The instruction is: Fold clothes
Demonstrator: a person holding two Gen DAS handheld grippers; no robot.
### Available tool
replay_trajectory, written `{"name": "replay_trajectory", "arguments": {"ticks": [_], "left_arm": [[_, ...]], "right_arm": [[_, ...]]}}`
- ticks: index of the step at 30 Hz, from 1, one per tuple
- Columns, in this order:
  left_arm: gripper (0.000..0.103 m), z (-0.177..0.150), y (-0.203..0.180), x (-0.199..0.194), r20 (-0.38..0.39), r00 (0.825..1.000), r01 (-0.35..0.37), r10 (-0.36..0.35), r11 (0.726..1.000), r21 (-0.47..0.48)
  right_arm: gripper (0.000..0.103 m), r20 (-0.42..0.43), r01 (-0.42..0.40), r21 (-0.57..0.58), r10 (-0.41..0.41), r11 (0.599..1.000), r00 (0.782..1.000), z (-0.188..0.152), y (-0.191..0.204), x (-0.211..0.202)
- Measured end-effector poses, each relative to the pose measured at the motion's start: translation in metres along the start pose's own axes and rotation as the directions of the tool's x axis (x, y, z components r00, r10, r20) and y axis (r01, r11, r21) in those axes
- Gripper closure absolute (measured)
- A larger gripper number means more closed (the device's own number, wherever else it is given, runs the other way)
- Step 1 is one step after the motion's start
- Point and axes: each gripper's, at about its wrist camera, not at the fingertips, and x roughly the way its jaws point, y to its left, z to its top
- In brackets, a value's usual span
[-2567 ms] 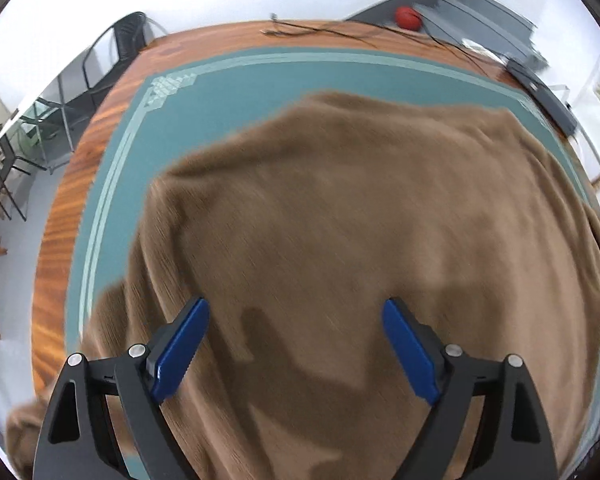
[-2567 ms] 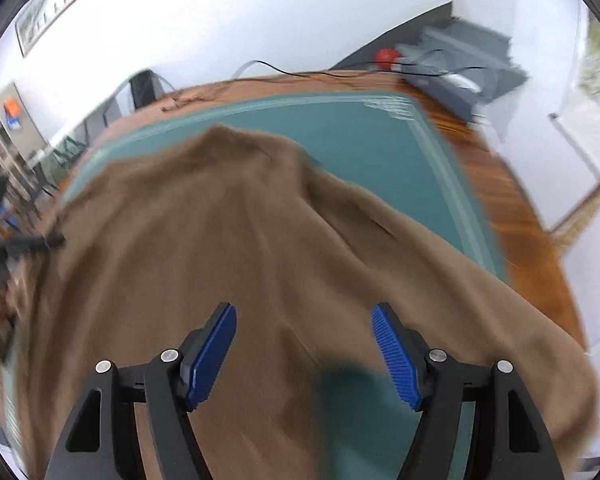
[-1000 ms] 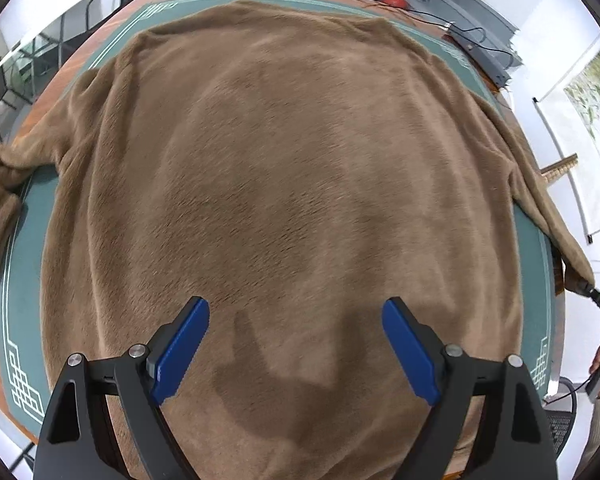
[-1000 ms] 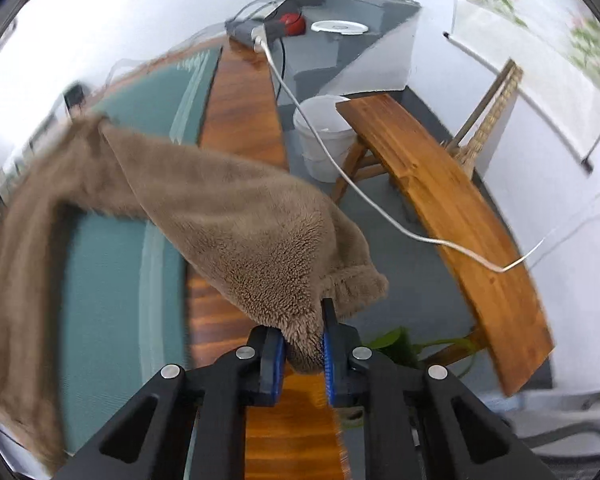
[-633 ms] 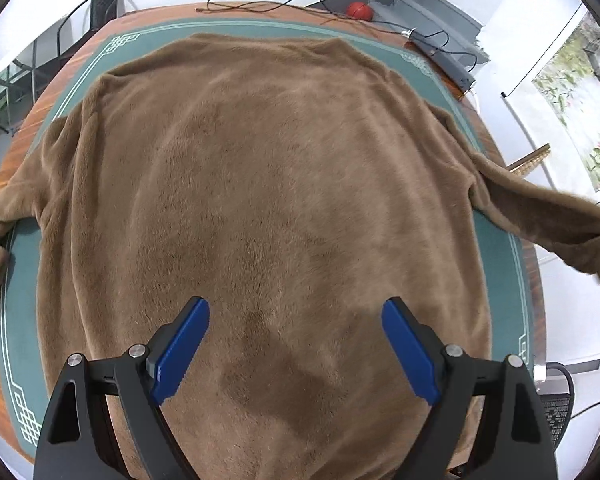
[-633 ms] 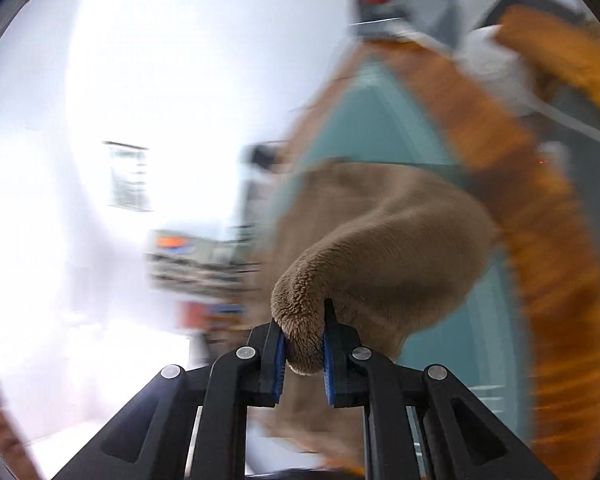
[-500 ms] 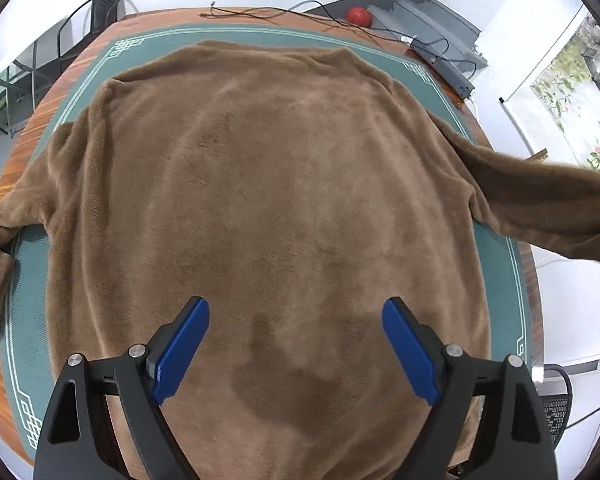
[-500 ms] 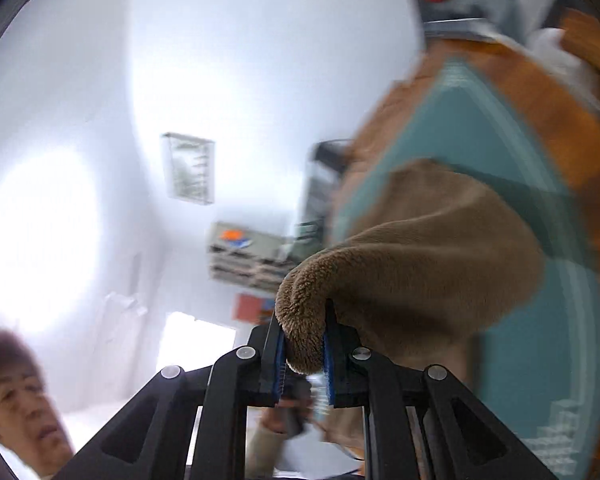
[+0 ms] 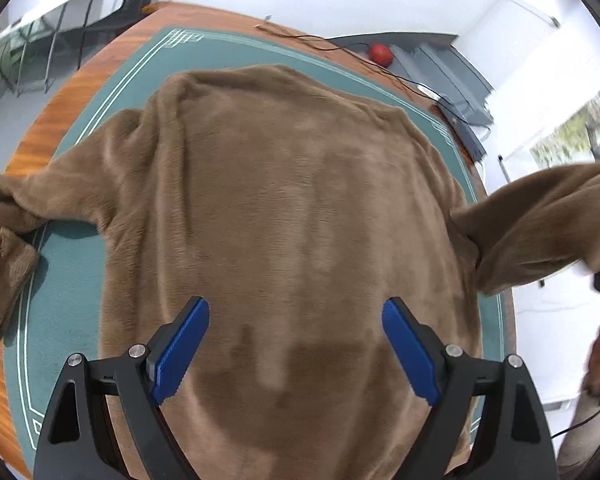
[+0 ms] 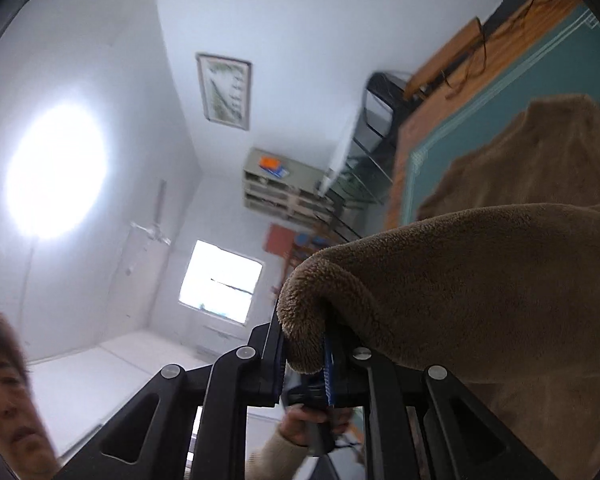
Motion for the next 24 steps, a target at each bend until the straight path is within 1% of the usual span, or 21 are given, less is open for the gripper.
{"name": "replay_trajectory", "arguments": {"ticks": [1, 2, 3, 4, 5, 6, 7, 8, 10, 12, 13, 16, 18, 20, 21, 22, 24], "left_arm": [[0.012, 0.001, 0.010, 0.002, -0.004, 1.000, 0.005, -0.005, 1.000, -0.024], [0.012, 0.002, 0.018, 0.003, -0.008, 1.000, 0.007, -0.007, 0.999, -0.042], [0.012, 0.003, 0.025, 0.005, -0.011, 1.000, 0.007, -0.007, 0.998, -0.057], [0.012, 0.003, 0.032, 0.006, -0.014, 1.000, 0.006, -0.007, 0.998, -0.070], [0.012, 0.004, 0.040, 0.009, -0.019, 1.000, 0.006, -0.007, 0.997, -0.080], [0.012, 0.005, 0.045, 0.010, -0.022, 1.000, 0.003, -0.005, 0.996, -0.086], [0.012, 0.005, 0.050, 0.012, -0.025, 1.000, -0.001, -0.002, 0.996, -0.092], [0.012, 0.007, 0.053, 0.015, -0.028, 1.000, 0.001, -0.003, 0.996, -0.091], [0.012, 0.010, 0.057, 0.020, -0.033, 0.999, 0.004, -0.007, 0.996, -0.088], [0.012, 0.015, 0.058, 0.027, -0.041, 0.999, 0.020, -0.024, 0.996, -0.082], [0.012, 0.018, 0.058, 0.031, -0.047, 0.998, 0.032, -0.036, 0.996, -0.083], [0.012, 0.027, 0.056, 0.044, -0.065, 0.994, 0.079, -0.086, 0.991, -0.107], [0.012, 0.034, 0.052, 0.053, -0.079, 0.984, 0.147, -0.159, 0.979, -0.143], [0.012, 0.042, 0.048, 0.062, -0.080, 0.975, 0.192, -0.208, 0.966, -0.172], [0.012, 0.047, 0.045, 0.066, -0.080, 0.970, 0.211, -0.229, 0.959, -0.189], [0.012, 0.051, 0.043, 0.069, -0.074, 0.968, 0.221, -0.240, 0.954, -0.201], [0.012, 0.061, 0.039, 0.077, -0.054, 0.969, 0.222, -0.239, 0.950, -0.218]], "right_arm": [[0.087, -0.027, 0.058, -0.011, -0.059, 0.998, 0.998, -0.001, -0.007, 0.023], [0.086, -0.052, 0.122, -0.027, -0.123, 0.992, 0.991, -0.003, -0.015, 0.044], [0.086, -0.076, 0.189, -0.048, -0.192, 0.981, 0.978, -0.004, -0.023, 0.063], [0.080, -0.102, 0.254, -0.062, -0.259, 0.965, 0.960, -0.006, -0.033, 0.083], [0.071, -0.128, 0.296, -0.058, -0.301, 0.954, 0.945, -0.008, -0.044, 0.098], [0.067, -0.151, 0.317, -0.044, -0.320, 0.947, 0.935, -0.011, -0.054, 0.110], [0.055, -0.174, 0.338, -0.030, -0.338, 0.941, 0.925, -0.014, -0.064, 0.121], [0.045, -0.190, 0.341, -0.007, -0.336, 0.940, 0.922, -0.017, -0.072, 0.128], [0.039, -0.206, 0.309, 0.060, -0.291, 0.949, 0.934, -0.020, -0.084, 0.135], [0.039, -0.189, 0.267, 0.114, -0.243, 0.957, 0.951, -0.018, -0.094, 0.133], [0.039, -0.171, 0.260, 0.128, -0.237, 0.957, 0.956, -0.017, -0.098, 0.130], [0.039, -0.112, 0.288, 0.140, -0.274, 0.947, 0.955, -0.017, -0.103, 0.111], [0.039, -0.080, 0.311, 0.146, -0.302, 0.939, 0.950, -0.020, -0.105, 0.099], [0.039, -0.051, 0.324, 0.150, -0.320, 0.934, 0.946, -0.014, -0.106, 0.094], [0.039, -0.039, 0.332, 0.150, -0.330, 0.931, 0.943, -0.018, -0.105, 0.088], [0.039, -0.029, 0.339, 0.151, -0.339, 0.929, 0.940, -0.023, -0.105, 0.082], [0.039, -0.014, 0.349, 0.157, -0.352, 0.924, 0.936, -0.029, -0.107, 0.077]]}}
